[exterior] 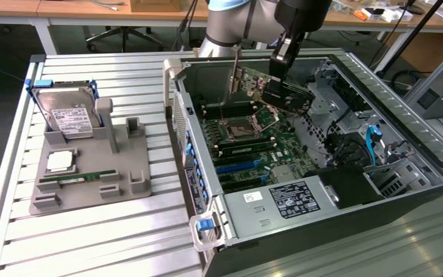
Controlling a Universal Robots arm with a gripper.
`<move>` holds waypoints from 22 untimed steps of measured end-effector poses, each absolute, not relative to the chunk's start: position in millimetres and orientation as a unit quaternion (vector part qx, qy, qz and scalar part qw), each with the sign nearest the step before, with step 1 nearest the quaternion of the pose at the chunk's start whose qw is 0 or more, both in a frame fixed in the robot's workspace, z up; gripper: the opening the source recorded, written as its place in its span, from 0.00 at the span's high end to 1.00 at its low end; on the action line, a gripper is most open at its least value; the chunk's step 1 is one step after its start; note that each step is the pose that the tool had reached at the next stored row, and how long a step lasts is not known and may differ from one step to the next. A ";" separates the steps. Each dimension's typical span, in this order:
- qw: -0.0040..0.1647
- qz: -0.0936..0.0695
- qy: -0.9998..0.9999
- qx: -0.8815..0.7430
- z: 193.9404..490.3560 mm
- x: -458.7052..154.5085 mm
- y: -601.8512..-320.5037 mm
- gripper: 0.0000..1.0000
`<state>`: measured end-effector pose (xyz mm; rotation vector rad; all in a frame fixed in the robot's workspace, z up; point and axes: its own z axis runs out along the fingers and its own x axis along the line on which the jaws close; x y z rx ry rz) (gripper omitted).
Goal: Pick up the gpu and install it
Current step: 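Insert the gpu into the slot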
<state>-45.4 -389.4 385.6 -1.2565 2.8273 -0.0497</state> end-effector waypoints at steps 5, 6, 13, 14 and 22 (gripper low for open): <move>0.025 -0.014 0.879 -0.476 385.6 -45.4 -389.4 0.73; 0.025 -0.014 0.877 -0.480 385.6 -45.4 -389.4 0.73; 0.025 -0.013 0.864 -0.502 385.6 -45.4 -389.4 0.73; 0.025 -0.013 0.863 -0.504 385.6 -45.4 -389.4 0.73; 0.026 -0.013 0.851 -0.525 385.6 -45.4 -389.4 0.73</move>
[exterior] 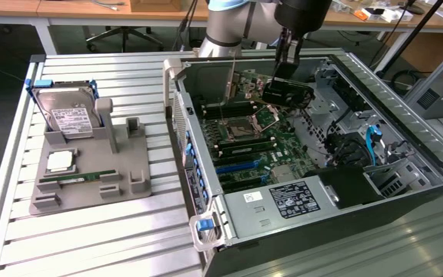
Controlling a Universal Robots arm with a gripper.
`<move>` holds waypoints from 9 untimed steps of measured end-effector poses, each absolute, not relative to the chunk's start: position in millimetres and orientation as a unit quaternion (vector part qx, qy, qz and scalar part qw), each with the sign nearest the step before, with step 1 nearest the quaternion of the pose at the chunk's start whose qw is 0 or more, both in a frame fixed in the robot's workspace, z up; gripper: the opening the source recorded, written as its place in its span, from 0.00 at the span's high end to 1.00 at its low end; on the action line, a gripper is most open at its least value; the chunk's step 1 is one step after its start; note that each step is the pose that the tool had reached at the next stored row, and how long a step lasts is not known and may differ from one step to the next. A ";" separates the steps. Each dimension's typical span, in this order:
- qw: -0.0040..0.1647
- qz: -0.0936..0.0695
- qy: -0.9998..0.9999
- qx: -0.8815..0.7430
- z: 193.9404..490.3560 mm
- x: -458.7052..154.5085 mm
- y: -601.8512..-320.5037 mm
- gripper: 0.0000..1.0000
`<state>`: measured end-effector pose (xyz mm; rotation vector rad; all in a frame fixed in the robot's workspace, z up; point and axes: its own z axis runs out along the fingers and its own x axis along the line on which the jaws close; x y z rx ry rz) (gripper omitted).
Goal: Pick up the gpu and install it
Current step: 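Insert the gpu into the slot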
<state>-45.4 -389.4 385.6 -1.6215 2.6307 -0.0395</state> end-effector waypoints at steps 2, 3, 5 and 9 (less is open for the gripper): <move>0.026 -0.013 0.847 -0.531 385.6 -45.4 -389.4 0.73; 0.026 -0.012 0.845 -0.534 385.6 -45.4 -389.4 0.73; 0.026 -0.012 0.842 -0.539 385.7 -45.4 -389.4 0.73; 0.026 -0.012 0.836 -0.548 385.6 -45.4 -389.4 0.73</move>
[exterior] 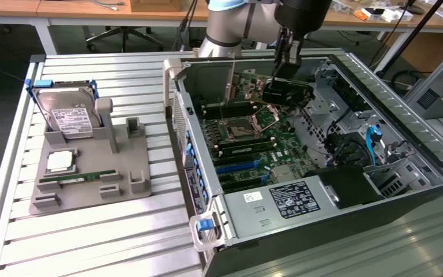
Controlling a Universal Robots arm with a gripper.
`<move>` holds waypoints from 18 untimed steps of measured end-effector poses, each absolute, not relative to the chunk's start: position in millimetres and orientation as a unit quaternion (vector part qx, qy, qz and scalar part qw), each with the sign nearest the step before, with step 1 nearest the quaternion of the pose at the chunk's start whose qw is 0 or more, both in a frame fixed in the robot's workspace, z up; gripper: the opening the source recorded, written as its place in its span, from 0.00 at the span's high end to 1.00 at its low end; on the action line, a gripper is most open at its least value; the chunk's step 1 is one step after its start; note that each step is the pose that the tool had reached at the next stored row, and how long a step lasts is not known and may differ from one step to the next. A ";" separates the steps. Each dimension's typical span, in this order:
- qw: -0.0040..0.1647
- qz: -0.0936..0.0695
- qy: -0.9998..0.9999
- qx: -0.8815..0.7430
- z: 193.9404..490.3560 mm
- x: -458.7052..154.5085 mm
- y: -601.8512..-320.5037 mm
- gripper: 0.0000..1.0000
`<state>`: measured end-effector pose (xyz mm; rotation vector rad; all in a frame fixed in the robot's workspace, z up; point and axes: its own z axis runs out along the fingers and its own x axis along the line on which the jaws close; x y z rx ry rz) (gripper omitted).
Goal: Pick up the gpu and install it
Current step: 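Insert the gpu into the slot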
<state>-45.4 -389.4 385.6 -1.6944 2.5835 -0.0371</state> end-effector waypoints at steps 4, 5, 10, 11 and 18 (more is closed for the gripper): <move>0.026 -0.012 0.829 -0.558 385.6 -45.4 -389.4 0.73; 0.026 -0.012 0.828 -0.560 385.6 -45.4 -389.4 0.73; 0.026 -0.011 0.821 -0.571 385.6 -45.4 -389.4 0.73; 0.026 -0.011 0.819 -0.573 385.6 -45.4 -389.4 0.73; 0.027 -0.011 0.804 -0.593 385.6 -45.3 -389.4 0.73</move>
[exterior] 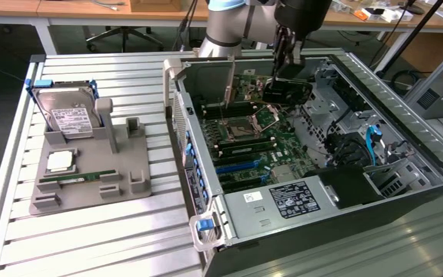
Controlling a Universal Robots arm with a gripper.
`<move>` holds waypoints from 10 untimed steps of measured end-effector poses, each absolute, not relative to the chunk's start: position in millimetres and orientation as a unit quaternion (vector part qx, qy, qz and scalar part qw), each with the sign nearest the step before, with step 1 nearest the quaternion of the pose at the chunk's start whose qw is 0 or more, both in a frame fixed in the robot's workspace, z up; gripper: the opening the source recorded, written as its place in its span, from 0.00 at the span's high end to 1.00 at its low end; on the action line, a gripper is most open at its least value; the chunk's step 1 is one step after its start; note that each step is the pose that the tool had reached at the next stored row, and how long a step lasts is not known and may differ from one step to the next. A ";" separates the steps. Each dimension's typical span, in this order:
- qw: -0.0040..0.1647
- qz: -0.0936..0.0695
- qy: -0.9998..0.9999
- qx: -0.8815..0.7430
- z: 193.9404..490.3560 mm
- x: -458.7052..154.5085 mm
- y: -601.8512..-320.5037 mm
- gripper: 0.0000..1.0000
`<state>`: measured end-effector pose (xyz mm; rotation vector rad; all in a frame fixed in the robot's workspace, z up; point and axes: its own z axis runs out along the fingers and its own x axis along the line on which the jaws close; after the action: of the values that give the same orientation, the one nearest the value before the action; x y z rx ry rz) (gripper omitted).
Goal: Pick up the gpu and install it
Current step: 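Insert the gpu into the slot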
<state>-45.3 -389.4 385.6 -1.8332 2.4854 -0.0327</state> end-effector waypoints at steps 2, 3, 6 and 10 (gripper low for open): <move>0.027 -0.010 0.800 -0.600 385.6 -45.3 -389.4 0.73; 0.027 -0.010 0.796 -0.604 385.6 -45.3 -389.4 0.73; 0.027 -0.010 0.789 -0.614 385.6 -45.3 -389.4 0.73; 0.027 -0.009 0.777 -0.629 385.6 -45.3 -389.4 0.73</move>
<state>-45.3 -389.4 385.6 -1.9438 2.3988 -0.0289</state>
